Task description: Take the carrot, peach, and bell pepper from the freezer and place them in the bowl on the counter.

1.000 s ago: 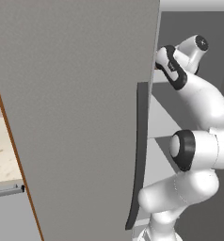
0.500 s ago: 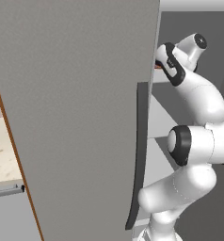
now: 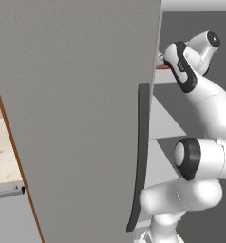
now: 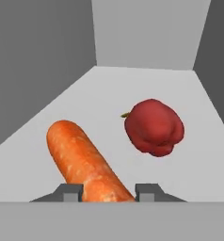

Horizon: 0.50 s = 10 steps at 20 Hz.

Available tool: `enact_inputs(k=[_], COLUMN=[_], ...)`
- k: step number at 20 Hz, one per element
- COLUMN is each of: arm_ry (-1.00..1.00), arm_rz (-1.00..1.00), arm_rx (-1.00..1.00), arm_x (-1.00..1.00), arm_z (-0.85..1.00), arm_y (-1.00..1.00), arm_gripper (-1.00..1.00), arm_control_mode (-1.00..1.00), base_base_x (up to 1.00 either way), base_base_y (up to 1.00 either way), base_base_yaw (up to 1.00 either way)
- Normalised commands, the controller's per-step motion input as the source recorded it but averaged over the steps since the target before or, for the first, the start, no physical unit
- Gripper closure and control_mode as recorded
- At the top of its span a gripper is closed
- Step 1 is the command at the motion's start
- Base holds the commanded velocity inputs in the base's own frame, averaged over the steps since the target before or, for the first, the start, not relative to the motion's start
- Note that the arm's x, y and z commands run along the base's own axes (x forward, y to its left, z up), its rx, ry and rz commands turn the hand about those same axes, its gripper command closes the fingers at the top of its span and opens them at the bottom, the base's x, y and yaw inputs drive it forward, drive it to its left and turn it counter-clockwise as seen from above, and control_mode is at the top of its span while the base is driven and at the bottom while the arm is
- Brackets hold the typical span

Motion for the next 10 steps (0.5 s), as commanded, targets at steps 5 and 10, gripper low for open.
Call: enact_inputs(k=[5,10], arm_ry=[-0.14,-0.15], arm_rz=[-0.01,-0.02], arm_rx=[0.00,0.00], arm_x=[-0.72,-0.71], arm_z=[-0.01,0.00], arm_y=[0.00,0.00], arm_gripper=[1.00,1.00], arm_control_mode=[-1.00,-1.00], base_base_x=[0.00,0.00], base_base_y=[0.00,0.00], base_base_yaw=[0.00,0.00])
